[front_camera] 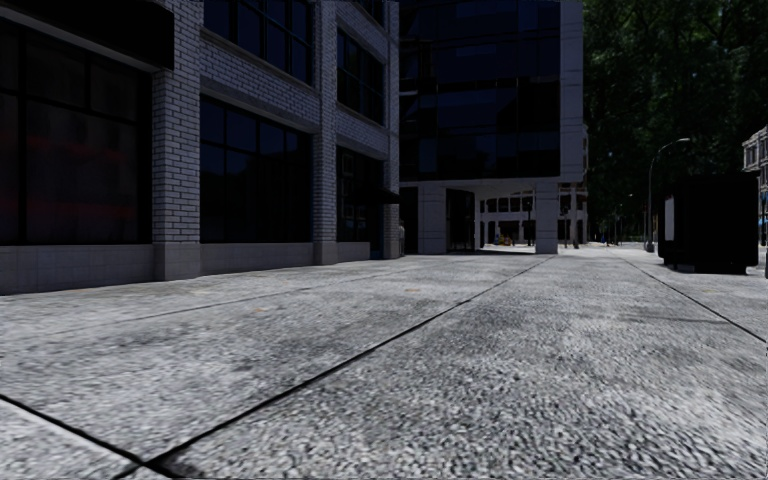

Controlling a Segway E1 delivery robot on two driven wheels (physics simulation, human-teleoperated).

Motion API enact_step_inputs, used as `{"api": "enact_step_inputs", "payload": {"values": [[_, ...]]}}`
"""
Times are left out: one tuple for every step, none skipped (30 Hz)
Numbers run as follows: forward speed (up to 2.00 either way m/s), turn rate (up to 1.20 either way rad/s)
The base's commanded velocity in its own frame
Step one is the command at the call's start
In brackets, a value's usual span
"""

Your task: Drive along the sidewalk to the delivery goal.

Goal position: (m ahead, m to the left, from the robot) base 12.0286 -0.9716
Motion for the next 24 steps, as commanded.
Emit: {"api": "enact_step_inputs", "payload": {"values": [[1.55, 0.00], [1.55, 0.00], [1.55, 0.00], [1.55, 0.00], [1.55, 0.00], [1.55, 0.00], [1.55, 0.00], [1.55, 0.00], [1.55, 0.00], [1.55, 0.00], [1.55, 0.00], [1.55, 0.00], [1.55, 0.00], [1.55, 0.00], [1.55, 0.00], [1.55, 0.00], [1.55, 0.00], [1.55, 0.00], [1.55, 0.00], [1.55, 0.00], [1.55, 0.00], [1.55, 0.00], [1.55, 0.00], [1.55, 0.00]]}}
